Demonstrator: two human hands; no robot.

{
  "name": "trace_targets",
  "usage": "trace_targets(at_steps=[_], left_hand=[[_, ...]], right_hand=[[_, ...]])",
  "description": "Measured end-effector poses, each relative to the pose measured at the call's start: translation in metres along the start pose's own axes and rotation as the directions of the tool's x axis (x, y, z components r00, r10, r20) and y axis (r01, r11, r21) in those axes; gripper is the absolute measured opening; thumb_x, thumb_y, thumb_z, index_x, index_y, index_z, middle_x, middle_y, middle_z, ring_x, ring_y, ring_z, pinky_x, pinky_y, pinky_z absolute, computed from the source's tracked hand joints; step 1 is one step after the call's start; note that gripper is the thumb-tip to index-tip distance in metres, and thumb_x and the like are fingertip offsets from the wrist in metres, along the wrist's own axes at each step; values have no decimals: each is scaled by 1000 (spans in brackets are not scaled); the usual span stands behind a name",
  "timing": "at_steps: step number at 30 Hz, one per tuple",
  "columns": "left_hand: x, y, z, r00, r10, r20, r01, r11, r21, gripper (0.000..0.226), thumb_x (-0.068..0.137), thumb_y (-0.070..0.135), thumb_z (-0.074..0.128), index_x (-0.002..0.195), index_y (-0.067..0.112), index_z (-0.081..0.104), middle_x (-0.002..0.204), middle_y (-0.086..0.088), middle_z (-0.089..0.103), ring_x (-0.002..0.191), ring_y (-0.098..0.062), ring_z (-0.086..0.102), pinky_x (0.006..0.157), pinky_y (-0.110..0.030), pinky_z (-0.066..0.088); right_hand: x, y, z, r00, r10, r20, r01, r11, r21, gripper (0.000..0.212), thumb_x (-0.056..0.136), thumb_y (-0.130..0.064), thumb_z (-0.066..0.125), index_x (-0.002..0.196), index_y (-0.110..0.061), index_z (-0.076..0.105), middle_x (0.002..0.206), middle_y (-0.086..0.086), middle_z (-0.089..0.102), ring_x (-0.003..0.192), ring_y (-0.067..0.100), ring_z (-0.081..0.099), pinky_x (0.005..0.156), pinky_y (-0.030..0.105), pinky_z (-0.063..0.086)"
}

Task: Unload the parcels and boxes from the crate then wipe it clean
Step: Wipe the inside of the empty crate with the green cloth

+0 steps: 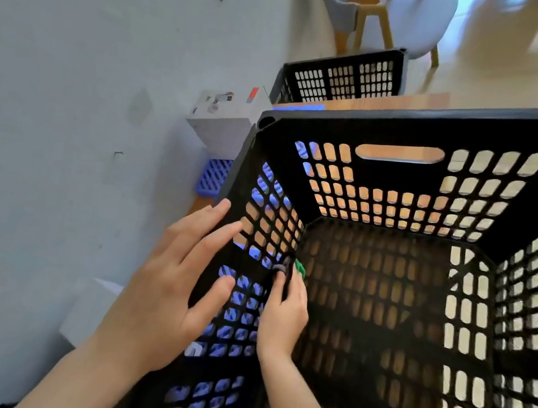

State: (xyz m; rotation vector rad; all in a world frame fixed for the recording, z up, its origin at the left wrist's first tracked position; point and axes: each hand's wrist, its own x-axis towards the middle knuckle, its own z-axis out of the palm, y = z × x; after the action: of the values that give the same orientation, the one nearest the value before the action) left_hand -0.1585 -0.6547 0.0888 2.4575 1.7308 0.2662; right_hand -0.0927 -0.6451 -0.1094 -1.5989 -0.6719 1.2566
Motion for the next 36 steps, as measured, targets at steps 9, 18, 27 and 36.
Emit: trace_targets(at_steps=[9, 18, 27, 36], left_hand=[[0, 0, -4, 1000, -6, 12, 7, 1000, -23, 57, 95, 33, 43, 149, 18, 36, 158, 7, 28, 144, -10, 29, 115, -15, 20], [1, 1, -4, 1000, -12, 12, 13, 1000, -16, 55, 95, 33, 43, 148, 17, 38, 157, 7, 30, 143, -10, 30, 115, -19, 23], [-2, -3, -4, 999, 33, -22, -34, 998, -62, 60, 96, 33, 41, 153, 23, 25, 156, 4, 32, 144, -12, 32, 114, -19, 26], [-2, -1, -4, 1000, 18, -18, -19, 998, -62, 61, 96, 39, 41, 153, 26, 24, 156, 5, 33, 143, -12, 33, 113, -21, 30]], right_hand=[[-58, -70, 2, 925, -377, -39, 376, 901, 215, 51, 95, -49, 49, 138, -24, 51, 143, -13, 46, 136, 8, 39, 110, 30, 36], [-11, -16, -12, 1000, 4, 25, -4, 1000, 25, 43, 97, -35, 49, 137, -20, 49, 144, -3, 47, 134, 8, 40, 111, 24, 28], [-41, -81, 8, 913, -407, -1, 397, 891, 219, 47, 97, -45, 47, 141, -29, 46, 148, -13, 39, 140, 8, 32, 112, 35, 34], [6, -27, -10, 992, 118, 41, -119, 992, 32, 43, 99, -34, 46, 141, -26, 44, 149, -6, 41, 138, 8, 34, 112, 26, 26]])
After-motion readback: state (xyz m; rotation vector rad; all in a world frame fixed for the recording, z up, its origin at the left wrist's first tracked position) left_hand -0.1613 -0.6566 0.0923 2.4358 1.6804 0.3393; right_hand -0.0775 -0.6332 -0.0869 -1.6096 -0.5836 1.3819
